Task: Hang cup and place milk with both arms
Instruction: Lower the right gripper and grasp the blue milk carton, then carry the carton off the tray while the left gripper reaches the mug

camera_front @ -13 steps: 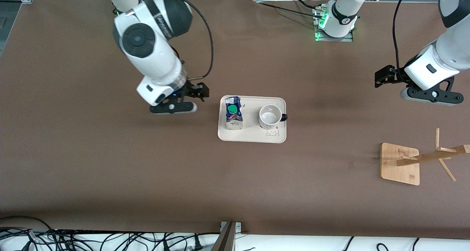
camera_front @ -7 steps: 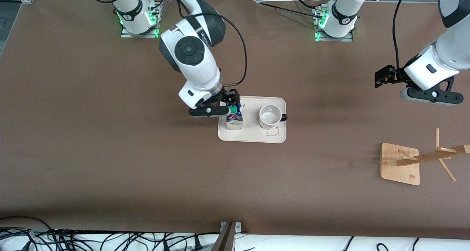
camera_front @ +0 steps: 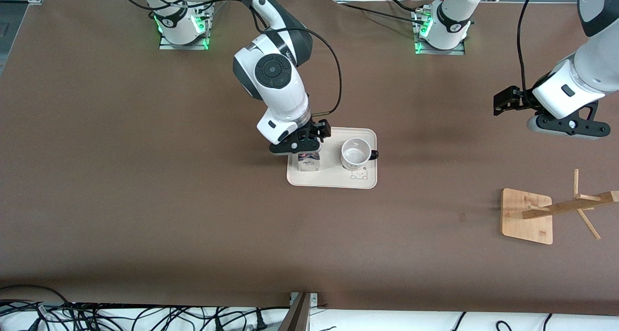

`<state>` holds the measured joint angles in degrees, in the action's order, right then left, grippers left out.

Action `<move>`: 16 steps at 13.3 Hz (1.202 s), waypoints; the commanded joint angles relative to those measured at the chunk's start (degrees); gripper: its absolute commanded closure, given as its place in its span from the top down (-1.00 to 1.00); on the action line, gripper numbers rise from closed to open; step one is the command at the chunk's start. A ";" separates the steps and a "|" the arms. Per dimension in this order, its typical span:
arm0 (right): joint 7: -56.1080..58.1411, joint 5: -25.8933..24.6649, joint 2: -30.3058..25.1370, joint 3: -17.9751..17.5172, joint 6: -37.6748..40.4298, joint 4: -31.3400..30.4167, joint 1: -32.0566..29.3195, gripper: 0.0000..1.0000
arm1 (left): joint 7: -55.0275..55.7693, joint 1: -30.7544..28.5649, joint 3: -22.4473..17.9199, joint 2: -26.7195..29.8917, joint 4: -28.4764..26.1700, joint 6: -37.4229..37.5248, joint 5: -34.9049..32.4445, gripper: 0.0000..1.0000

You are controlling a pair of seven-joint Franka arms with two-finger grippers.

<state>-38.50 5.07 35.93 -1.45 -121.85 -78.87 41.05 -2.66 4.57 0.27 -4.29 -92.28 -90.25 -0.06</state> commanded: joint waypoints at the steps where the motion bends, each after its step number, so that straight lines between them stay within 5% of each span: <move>1: -1.75 -1.28 1.34 0.83 -0.23 1.70 1.40 1.00 | -0.24 -0.17 0.00 -0.89 2.01 1.39 0.94 1.00; 3: -1.75 -1.82 1.78 0.83 -1.28 1.44 1.49 0.89 | -0.24 -0.17 0.00 -0.89 2.01 1.39 0.94 1.00; 6: -1.67 -1.82 2.04 0.83 -1.37 1.44 1.49 0.20 | -0.24 -0.17 0.00 -0.89 2.01 1.39 0.94 1.00; 9: -1.32 -1.73 1.87 0.83 -1.37 1.52 1.49 -0.28 | -0.15 -0.17 0.00 -0.89 2.10 1.48 0.94 1.00; 16: 4.02 -0.50 -2.95 1.27 6.52 2.05 -3.41 -0.31 | 0.28 0.09 0.00 -0.89 2.10 1.92 0.94 1.00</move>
<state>-37.99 4.08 35.64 0.16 -118.91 -76.98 40.64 -2.66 4.66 0.29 -4.29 -92.27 -89.89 -0.06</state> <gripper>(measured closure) 0.626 0.000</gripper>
